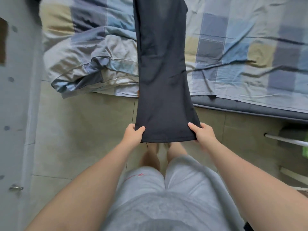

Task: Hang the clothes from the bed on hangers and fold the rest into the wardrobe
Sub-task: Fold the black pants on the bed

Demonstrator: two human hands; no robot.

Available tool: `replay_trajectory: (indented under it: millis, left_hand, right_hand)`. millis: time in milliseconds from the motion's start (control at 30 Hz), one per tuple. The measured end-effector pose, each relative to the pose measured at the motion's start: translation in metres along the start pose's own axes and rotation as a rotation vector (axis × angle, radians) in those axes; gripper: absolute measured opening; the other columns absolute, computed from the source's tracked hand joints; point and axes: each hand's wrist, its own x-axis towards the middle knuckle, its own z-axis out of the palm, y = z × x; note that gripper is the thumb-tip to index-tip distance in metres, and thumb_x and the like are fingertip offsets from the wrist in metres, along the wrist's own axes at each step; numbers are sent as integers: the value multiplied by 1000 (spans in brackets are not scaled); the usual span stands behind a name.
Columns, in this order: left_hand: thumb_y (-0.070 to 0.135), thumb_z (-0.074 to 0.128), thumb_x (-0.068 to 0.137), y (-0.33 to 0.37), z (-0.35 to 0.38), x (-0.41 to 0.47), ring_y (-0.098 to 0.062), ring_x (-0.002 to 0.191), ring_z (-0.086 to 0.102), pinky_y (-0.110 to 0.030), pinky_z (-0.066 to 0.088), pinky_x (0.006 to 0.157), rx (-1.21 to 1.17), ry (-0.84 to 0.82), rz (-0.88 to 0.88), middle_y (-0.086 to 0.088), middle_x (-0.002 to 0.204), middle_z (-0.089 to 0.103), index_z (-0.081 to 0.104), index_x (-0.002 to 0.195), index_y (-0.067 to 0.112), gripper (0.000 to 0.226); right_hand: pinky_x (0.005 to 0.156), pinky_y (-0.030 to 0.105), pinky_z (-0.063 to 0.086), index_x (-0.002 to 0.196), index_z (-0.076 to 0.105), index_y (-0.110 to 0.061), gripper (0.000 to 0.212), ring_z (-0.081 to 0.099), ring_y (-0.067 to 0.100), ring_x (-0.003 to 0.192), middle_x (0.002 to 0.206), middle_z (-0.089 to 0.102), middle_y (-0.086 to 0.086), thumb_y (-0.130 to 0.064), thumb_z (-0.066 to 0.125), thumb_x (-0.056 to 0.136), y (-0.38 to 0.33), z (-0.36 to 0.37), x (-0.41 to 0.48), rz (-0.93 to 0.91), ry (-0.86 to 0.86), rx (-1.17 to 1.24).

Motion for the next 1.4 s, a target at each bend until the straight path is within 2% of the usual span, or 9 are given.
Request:
replay_trajectory:
  millis: [133, 300, 433, 567, 633, 833, 1000, 1167, 1400]
  left_hand:
    - [23, 60, 96, 26, -35, -43, -23, 92, 64, -44, 60, 84, -5, 15, 89, -2, 102, 62, 54, 112, 9, 22]
    - [22, 60, 95, 27, -60, -89, -15, 81, 62, -27, 54, 55, -52, 38, 144, -2, 100, 62, 54, 107, 12, 16]
    - [24, 62, 95, -2, -74, -117, -17, 79, 62, -29, 54, 59, -13, 36, 149, -3, 96, 64, 56, 98, 14, 12]
    - [21, 63, 94, -43, -77, -144, -18, 77, 62, -28, 54, 59, -22, 51, 145, -6, 96, 65, 58, 105, 9, 17]
    - [20, 63, 94, -71, -75, -160, -16, 73, 59, -25, 51, 55, -33, 57, 121, -4, 90, 63, 59, 105, 9, 16]
    - [20, 63, 93, -171, -58, -211, -22, 79, 59, -32, 55, 69, -47, 60, 7, -8, 94, 63, 60, 108, 8, 20]
    - [18, 69, 90, -220, -59, -237, -24, 72, 58, -31, 48, 70, 41, 73, -49, -9, 86, 63, 61, 89, 11, 11]
    - [23, 68, 91, -219, -61, -246, -20, 67, 52, -25, 44, 58, 80, 85, -77, -6, 81, 57, 56, 84, 14, 17]
    - [24, 72, 86, -157, -66, -234, -24, 81, 58, -29, 51, 61, -130, 63, -69, -10, 98, 62, 61, 105, 10, 27]
  right_hand:
    - [73, 32, 60, 101, 70, -16, 18, 71, 18, 90, 102, 76, 3, -28, 74, 88, -23, -3, -46, -53, -42, 130]
    - [75, 32, 58, 107, 69, -11, 22, 69, 20, 92, 103, 74, 4, -25, 73, 90, -30, -6, -101, -104, -102, 205]
    - [67, 30, 56, 103, 69, -9, 18, 67, 19, 83, 98, 73, 6, -22, 72, 91, -9, -9, -133, -122, -131, 179]
    - [60, 27, 55, 103, 68, -8, 18, 67, 19, 83, 97, 72, 7, -21, 71, 92, 37, -13, -160, -105, -169, 162]
    - [61, 28, 55, 101, 68, -7, 18, 67, 19, 83, 96, 72, 8, -22, 72, 92, 69, -18, -172, -86, -176, 132]
    - [62, 27, 56, 102, 68, -8, 20, 68, 19, 85, 96, 72, 6, -24, 73, 91, 164, -37, -214, -19, -209, 122]
    - [64, 28, 56, 105, 68, -10, 21, 69, 17, 81, 99, 73, 6, -24, 73, 91, 222, -45, -244, 68, -256, 96]
    - [64, 28, 56, 108, 68, -8, 25, 68, 19, 85, 102, 72, 8, -24, 74, 90, 232, -45, -249, 77, -249, 121]
    - [64, 30, 56, 92, 65, -12, 16, 67, 25, 85, 97, 69, 7, -23, 75, 87, 173, -47, -235, 34, -216, 210]
